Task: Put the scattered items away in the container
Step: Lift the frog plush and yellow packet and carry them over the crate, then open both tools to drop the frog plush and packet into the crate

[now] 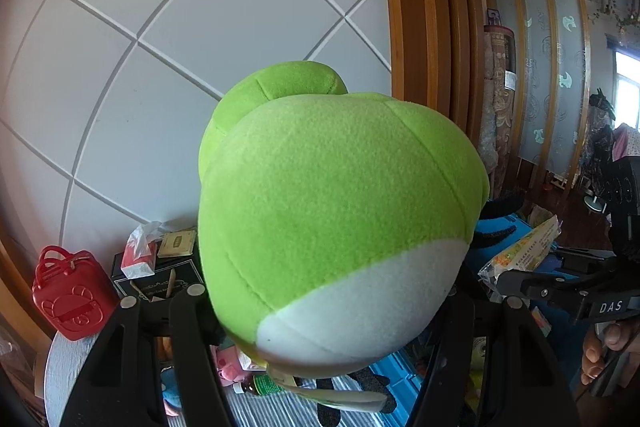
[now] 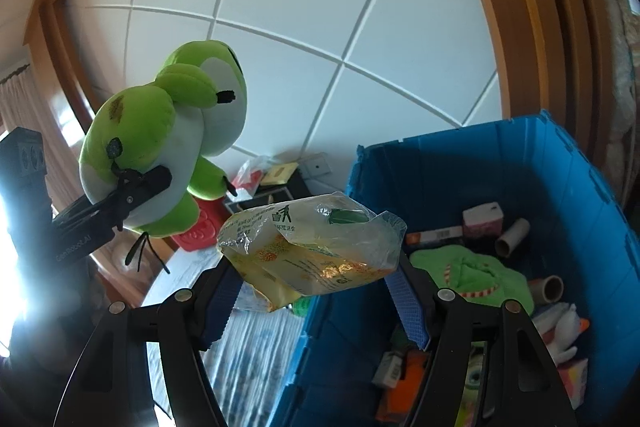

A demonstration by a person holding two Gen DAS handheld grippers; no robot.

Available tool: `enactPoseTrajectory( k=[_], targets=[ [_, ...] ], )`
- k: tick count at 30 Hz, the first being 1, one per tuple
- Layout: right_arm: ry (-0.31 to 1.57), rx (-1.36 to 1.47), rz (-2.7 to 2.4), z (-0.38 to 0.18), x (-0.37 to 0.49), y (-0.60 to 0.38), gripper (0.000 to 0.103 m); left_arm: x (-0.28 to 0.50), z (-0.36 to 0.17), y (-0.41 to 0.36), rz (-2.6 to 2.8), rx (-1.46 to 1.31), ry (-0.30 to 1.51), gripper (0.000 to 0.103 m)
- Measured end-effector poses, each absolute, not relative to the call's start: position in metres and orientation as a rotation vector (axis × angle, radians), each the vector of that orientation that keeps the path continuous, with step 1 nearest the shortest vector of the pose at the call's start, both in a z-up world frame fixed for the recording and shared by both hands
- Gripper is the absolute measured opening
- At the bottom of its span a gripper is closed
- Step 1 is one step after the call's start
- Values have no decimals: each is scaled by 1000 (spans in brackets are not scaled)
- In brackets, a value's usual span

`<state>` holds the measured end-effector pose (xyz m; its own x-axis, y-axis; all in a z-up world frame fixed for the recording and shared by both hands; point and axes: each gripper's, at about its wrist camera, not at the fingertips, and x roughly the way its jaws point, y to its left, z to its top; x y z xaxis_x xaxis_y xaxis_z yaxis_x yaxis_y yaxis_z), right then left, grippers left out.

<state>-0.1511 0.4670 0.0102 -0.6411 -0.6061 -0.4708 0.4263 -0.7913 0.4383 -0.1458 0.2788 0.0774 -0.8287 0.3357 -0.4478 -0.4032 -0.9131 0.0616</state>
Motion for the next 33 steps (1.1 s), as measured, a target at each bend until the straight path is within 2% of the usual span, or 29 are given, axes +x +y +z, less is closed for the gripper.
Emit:
enactPoseTrajectory(
  k=[26,28,29,30,31,33],
  targets=[
    [-502,927,-2603,-13,-146,574,69,-188,67,435,2417,-624,312,66],
    [-507,918,-2601,-12,-145,575,73,-196,67,445,2365,-676,306,82],
    [-503,913,-2611,-11,-146,575,82,-199,66,449,2344,-705,310,87],
    [-490,916,-2627,-11,-147,574,103,-200,64,451,2343,-718,315,96],
    [-479,924,-2641,-13,-152,575,103,-200,63,450,2366,-713,319,103],
    [-473,936,-2638,-15,-155,574,103,-198,64,444,2421,-695,321,103]
  ],
)
